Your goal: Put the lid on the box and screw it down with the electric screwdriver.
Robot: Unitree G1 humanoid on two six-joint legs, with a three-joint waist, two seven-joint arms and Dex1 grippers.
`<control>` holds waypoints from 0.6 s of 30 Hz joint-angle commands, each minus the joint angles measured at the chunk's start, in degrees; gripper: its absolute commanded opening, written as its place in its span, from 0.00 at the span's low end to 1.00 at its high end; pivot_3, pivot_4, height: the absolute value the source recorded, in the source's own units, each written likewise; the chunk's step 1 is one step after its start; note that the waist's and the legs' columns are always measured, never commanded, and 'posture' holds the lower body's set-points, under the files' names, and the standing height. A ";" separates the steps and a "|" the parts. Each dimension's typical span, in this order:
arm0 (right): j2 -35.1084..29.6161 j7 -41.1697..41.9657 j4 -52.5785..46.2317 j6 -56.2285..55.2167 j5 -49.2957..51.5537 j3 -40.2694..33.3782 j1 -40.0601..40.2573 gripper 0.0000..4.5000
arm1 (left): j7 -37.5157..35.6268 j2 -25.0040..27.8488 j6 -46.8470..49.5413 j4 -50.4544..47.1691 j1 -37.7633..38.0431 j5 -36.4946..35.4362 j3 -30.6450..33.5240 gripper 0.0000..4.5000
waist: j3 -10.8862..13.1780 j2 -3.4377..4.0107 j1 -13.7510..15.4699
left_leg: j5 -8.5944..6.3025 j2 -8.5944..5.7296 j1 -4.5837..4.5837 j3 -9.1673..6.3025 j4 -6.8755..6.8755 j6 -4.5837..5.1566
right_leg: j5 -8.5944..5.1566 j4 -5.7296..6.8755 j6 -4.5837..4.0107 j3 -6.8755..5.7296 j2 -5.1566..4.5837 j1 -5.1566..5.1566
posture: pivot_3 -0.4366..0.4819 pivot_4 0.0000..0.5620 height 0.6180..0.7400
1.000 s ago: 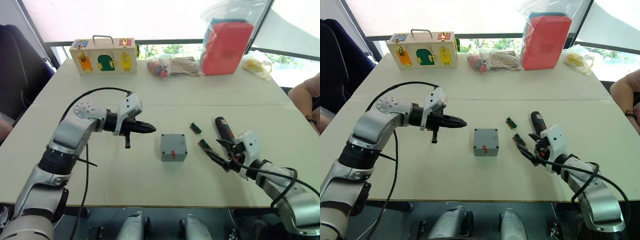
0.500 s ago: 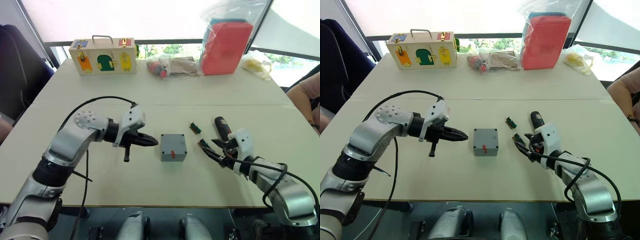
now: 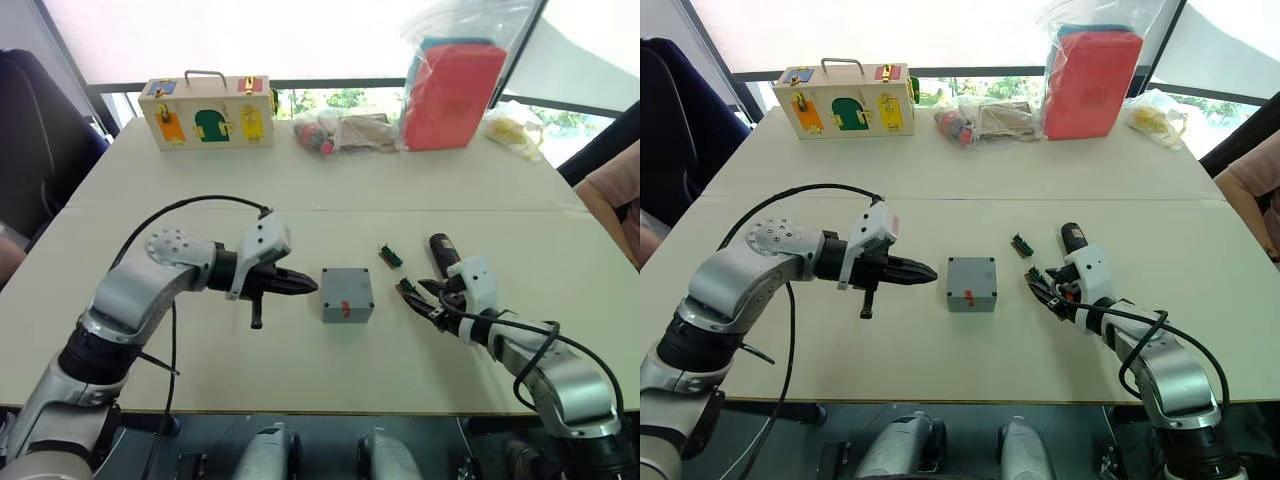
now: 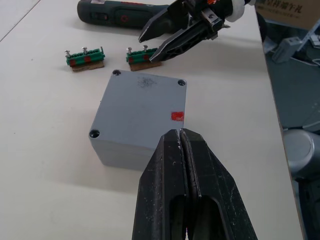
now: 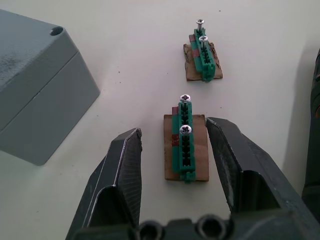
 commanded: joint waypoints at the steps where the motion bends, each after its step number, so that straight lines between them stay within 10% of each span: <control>1: 0.51 -0.59 -0.04 -0.67 -0.20 -0.82 -0.95 0.42 | 0.64 0.58 0.10 -2.07 -0.17 -1.17 1.70 0.00 | 0.00 0.00 0.01 | 0.00 0.00 0.00 0.00 0.00 0.00 | 0.00 0.00 0.00 0.00 0.01 0.00 | 0.48 0.27 1.00; 7: 0.82 -0.99 0.95 -1.23 -0.46 -0.68 -1.36 0.00 | 1.20 0.72 -0.01 -2.00 -0.18 -1.32 1.44 0.00 | 0.00 0.00 -0.02 | 0.00 0.00 0.00 0.00 0.00 0.00 | 0.00 0.00 0.00 0.01 0.04 0.00 | 0.48 0.27 1.00; 18: 1.16 -0.93 0.83 -2.40 -0.40 -1.45 -1.29 0.00 | 1.70 0.72 -0.31 -1.57 -0.04 -1.10 1.09 0.00 | 0.00 0.00 -0.01 | 0.00 0.00 0.01 0.00 0.00 -0.01 | 0.01 0.01 0.01 0.02 0.06 0.00 | 0.48 0.27 1.00</control>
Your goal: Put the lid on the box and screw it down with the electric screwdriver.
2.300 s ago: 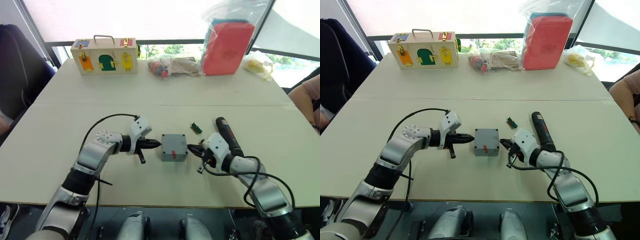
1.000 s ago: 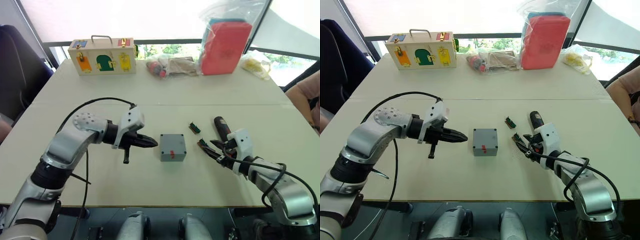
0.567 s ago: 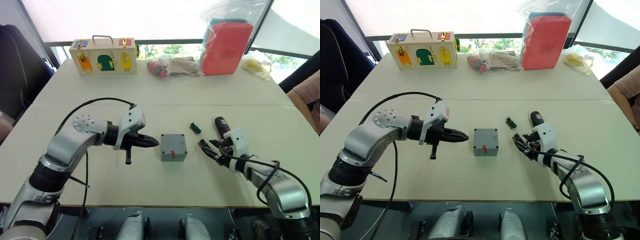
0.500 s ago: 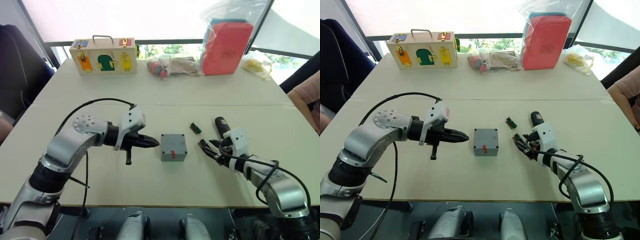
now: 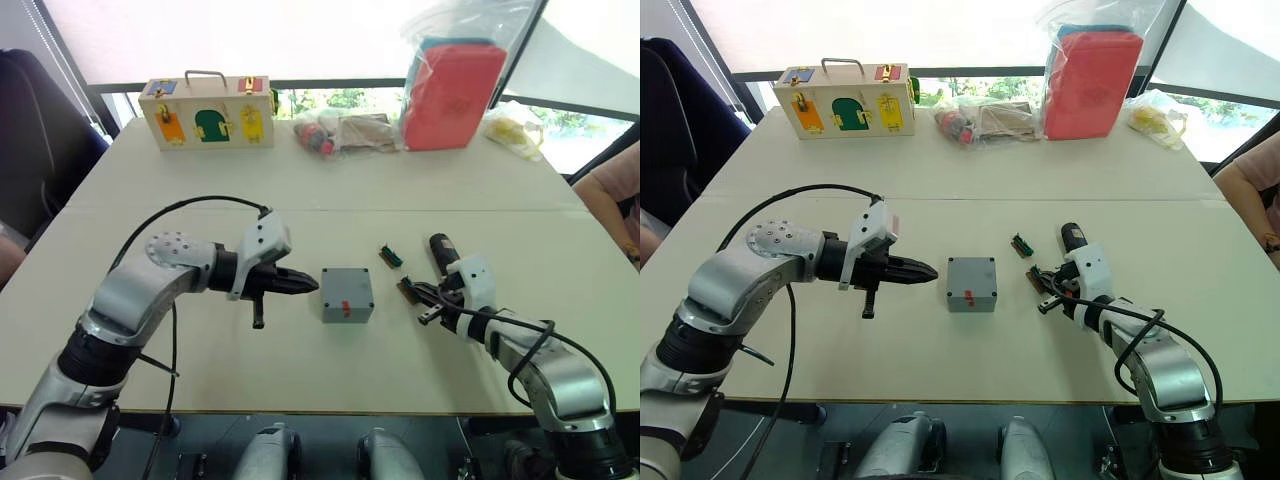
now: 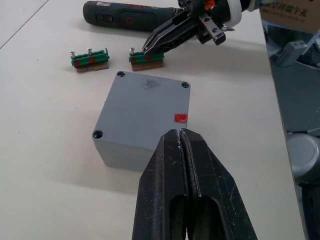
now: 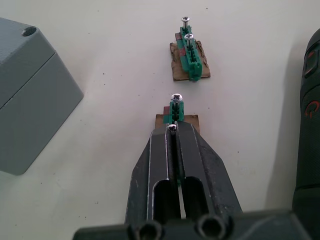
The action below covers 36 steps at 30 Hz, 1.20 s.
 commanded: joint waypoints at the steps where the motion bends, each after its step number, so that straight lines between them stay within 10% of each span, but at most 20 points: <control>1: 0.21 0.30 -1.23 -1.66 0.54 -1.77 -0.47 0.00 | 0.09 0.59 -0.49 -1.14 -0.22 -0.49 1.04 0.00 | 0.00 0.00 0.00 | 0.00 0.00 0.00 0.00 0.00 0.00 | 0.00 0.00 0.00 0.00 0.00 0.00 | 0.48 0.27 1.00; 36: 3.98 7.39 0.95 -8.01 3.75 5.46 -9.33 0.00 | 3.04 2.80 1.74 -1.41 4.91 -3.09 5.66 0.00 | 0.01 0.01 -0.04 | 0.01 0.03 0.04 0.00 0.03 -0.01 | 0.00 0.04 0.01 0.03 0.03 0.01 | 0.48 0.27 1.00</control>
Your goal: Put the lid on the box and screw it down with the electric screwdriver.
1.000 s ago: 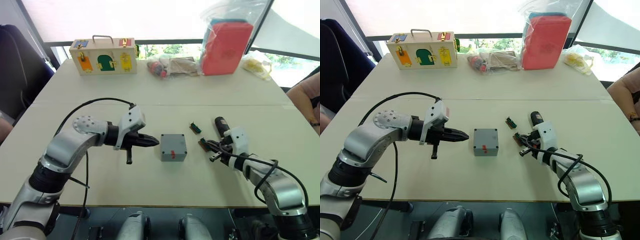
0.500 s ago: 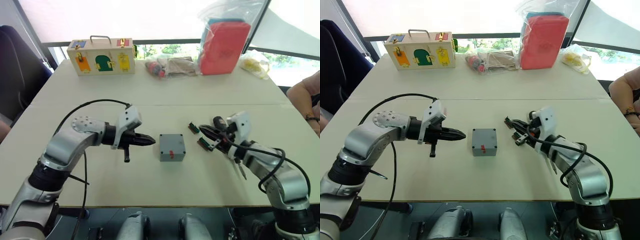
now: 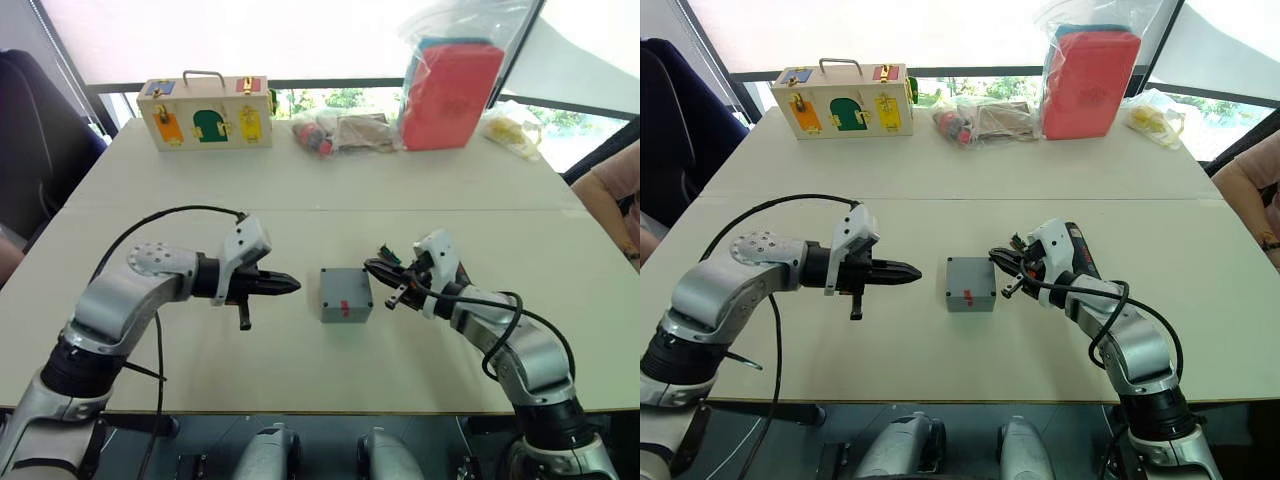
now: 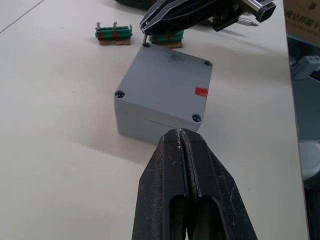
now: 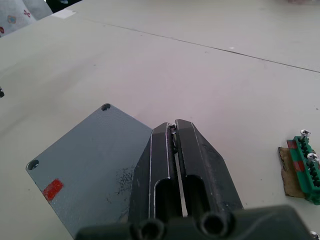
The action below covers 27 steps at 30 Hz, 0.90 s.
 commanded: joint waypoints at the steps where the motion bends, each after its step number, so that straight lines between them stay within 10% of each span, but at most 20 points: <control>1: -0.34 0.74 -0.92 -1.19 0.16 -0.76 -0.03 0.00 | 0.59 0.69 0.21 -2.00 0.06 -0.83 1.57 0.00 | 0.00 0.00 0.02 | 0.00 0.00 0.00 0.00 0.00 0.00 | 0.00 0.00 0.00 0.00 0.00 0.00 | 0.48 0.27 1.00; 19: 0.25 0.60 0.84 -1.75 -1.58 0.20 0.27 0.00 | 0.55 0.17 -0.63 -1.17 -0.50 -0.25 0.41 0.00 | 0.00 0.00 0.01 | 0.00 0.00 0.00 0.00 0.00 0.00 | 0.00 0.00 0.00 0.00 -0.02 0.00 | 0.48 0.27 1.00; 27: -1.02 1.37 0.09 -0.98 -0.50 -2.02 -0.41 0.55 | 0.61 -0.49 -0.67 -1.07 -1.07 -0.85 0.95 0.00 | 0.00 0.00 0.00 | 0.00 0.00 0.00 0.00 0.00 0.00 | 0.00 0.00 -0.01 0.00 -0.03 0.00 | 0.48 0.27 1.00</control>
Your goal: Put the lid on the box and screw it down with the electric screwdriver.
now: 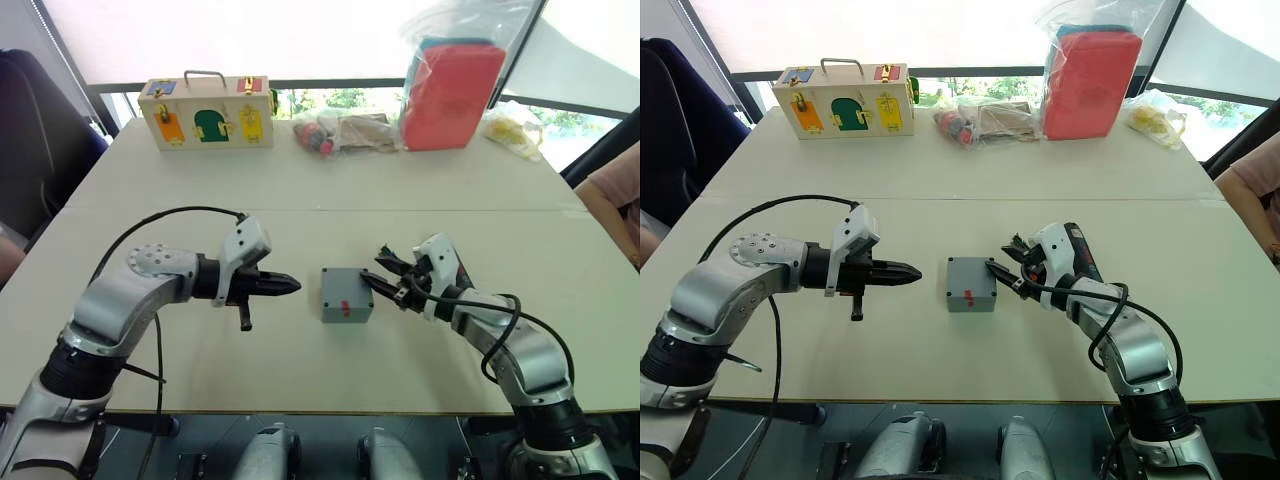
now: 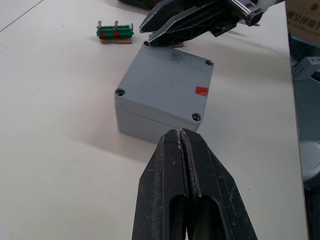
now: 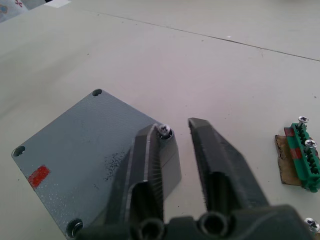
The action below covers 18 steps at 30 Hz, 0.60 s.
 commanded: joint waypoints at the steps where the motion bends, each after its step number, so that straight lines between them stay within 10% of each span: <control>1: -1.66 1.08 -2.70 1.63 2.53 -3.43 -1.23 0.55 | -0.05 -0.67 -1.03 -0.81 -1.58 -1.06 1.16 0.00 | 0.00 0.01 0.04 | 0.00 0.00 0.00 0.00 0.00 0.00 | 0.00 0.00 0.00 0.00 -0.01 0.00 | 0.48 0.27 1.00; 5: -4.35 0.09 -5.42 9.71 8.53 -10.30 -4.05 0.55 | -1.05 -1.03 -1.60 -1.05 -2.76 -1.50 1.15 0.00 | 0.01 0.01 0.07 | 0.00 -0.01 0.00 0.00 0.00 0.00 | 0.00 0.00 -0.01 0.00 -0.07 0.01 | 0.48 0.27 1.00; 10: -16.31 1.94 -2.58 31.22 17.97 -18.96 -11.48 0.88 | -5.13 0.76 -3.72 -3.03 -4.58 -0.86 -1.42 0.00 | 0.08 0.13 0.11 | -0.01 -0.01 -0.01 0.00 -0.02 0.00 | -0.08 -0.03 -0.15 -0.03 -0.23 -0.01 | 0.48 0.27 1.00; 18: -39.49 11.51 9.06 57.60 22.11 -5.10 -24.07 0.99 | -10.43 2.76 -9.76 -4.69 -6.17 1.74 -5.18 0.00 | 0.22 0.36 -0.35 | -0.03 -0.01 -0.04 0.08 -0.11 0.04 | -0.17 -0.13 -0.37 -0.01 -0.44 -0.07 | 0.48 0.27 1.00</control>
